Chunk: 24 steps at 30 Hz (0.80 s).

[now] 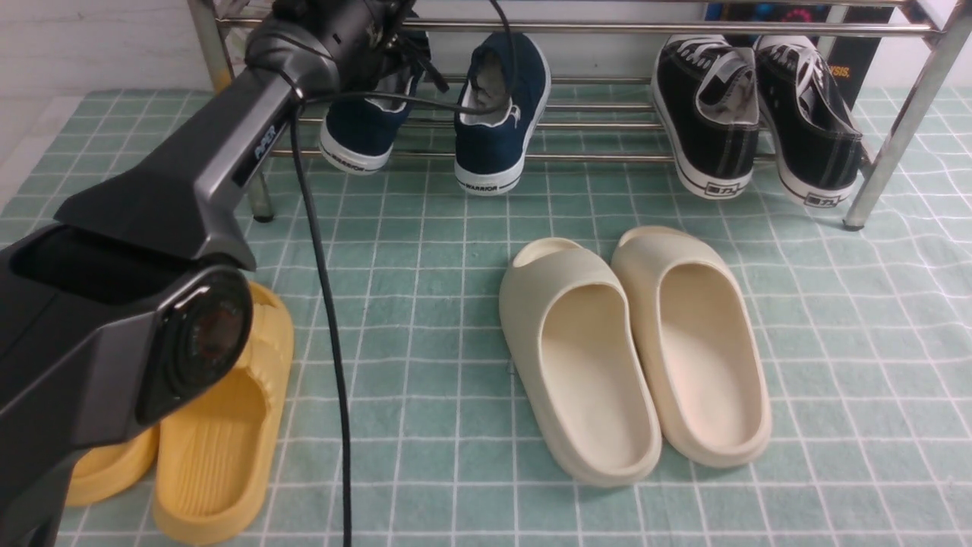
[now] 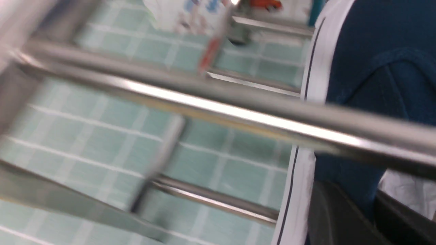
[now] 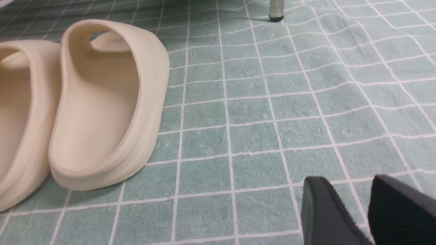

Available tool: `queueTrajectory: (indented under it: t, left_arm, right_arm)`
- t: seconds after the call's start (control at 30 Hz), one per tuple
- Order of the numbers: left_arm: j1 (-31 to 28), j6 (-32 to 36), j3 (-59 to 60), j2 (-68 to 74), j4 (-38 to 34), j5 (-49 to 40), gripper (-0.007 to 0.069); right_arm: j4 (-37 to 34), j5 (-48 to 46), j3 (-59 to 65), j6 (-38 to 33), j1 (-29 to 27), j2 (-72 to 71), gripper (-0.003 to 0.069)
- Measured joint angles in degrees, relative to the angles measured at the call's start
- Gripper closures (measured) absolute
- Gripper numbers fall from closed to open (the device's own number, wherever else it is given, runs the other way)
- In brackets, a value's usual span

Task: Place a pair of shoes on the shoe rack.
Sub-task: Use the left arm to put a shoe into the shoe rack

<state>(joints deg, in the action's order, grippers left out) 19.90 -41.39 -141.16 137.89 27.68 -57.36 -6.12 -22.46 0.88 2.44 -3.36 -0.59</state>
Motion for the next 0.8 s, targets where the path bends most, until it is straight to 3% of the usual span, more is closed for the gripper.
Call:
queueTrajectory:
  t: [0.03,0.13,0.27,0.63,0.77,0.8]
  left_arm:
    - [-0.1,0.1,0.0,0.0,0.0,0.1,0.0602]
    - [-1.4,1.0,0.0,0.0,-9.4,1.2,0.0602]
    - [-3.4,0.4,0.0,0.0,-13.7,1.6,0.0602]
    - [-5.0,-3.0,0.0,0.5,-16.3,4.8,0.0594]
    - [-4.7,-1.0,0.0,1.6,-18.2,5.4,0.0529]
    - [-4.7,0.5,0.0,1.7,-18.8,5.5,0.0464]
  right_arm:
    - [0.0,0.0,0.0,0.0,0.0,0.0,0.0420]
    - [0.0,0.0,0.0,0.0,0.0,0.0,0.0420]
    - [0.0,0.0,0.0,0.0,0.0,0.0,0.0420]
    - [0.0,0.0,0.0,0.0,0.0,0.0,0.0420]
    - [0.0,0.0,0.0,0.0,0.0,0.0,0.0420]
    - [0.0,0.0,0.0,0.0,0.0,0.0,0.0420]
